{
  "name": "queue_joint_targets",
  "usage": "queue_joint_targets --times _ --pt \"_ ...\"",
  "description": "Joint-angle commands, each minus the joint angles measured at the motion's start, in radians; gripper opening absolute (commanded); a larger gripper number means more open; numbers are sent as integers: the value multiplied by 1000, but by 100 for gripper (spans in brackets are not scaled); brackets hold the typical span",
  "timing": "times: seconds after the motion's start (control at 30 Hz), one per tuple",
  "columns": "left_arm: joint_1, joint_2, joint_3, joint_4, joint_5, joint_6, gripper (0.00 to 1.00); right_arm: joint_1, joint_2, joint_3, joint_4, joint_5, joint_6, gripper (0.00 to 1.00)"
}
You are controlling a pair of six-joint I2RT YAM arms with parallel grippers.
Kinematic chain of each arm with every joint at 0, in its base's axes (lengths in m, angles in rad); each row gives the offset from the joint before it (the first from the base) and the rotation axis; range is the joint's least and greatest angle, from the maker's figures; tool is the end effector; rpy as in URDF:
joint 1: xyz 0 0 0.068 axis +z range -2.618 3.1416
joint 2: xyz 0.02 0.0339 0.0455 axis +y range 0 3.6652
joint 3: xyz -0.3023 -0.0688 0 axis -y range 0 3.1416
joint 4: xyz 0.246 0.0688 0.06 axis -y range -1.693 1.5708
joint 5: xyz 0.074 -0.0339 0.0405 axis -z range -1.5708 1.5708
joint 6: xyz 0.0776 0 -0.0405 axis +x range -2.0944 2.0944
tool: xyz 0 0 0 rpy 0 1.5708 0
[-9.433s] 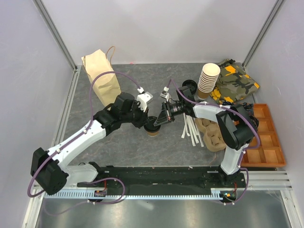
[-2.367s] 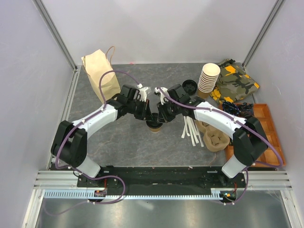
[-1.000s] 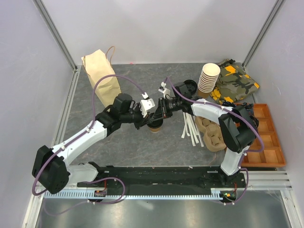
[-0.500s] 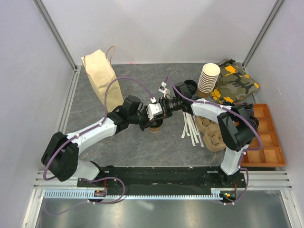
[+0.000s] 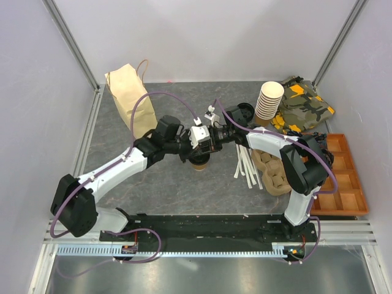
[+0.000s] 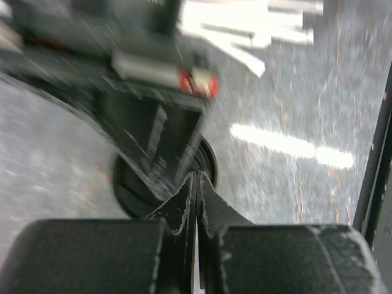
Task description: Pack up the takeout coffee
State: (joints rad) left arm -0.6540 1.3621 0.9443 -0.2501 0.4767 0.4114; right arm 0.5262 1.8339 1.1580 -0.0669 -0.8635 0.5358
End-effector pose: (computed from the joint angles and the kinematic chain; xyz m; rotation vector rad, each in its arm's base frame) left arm 0.2313 -0.2222 0.2757 1.3509 1.7772 -0.6648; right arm 0.3333 0.2618 0.2142 -0.4799 2.4307 1.5051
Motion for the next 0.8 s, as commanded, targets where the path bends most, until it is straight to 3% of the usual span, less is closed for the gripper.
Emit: queue_joint_targets --times 0.0,0.5,0.77 --pt "-10 -49 94 -34 0 -33 4 -2 45 -14 -40 77 -33 17" --pt "-44 123 -76 69 -101 30 3 -2 67 -9 -39 64 -25 17" --pt "-42 -23 -3 -37 -35 -12 6 -2 61 11 -39 51 -28 17"
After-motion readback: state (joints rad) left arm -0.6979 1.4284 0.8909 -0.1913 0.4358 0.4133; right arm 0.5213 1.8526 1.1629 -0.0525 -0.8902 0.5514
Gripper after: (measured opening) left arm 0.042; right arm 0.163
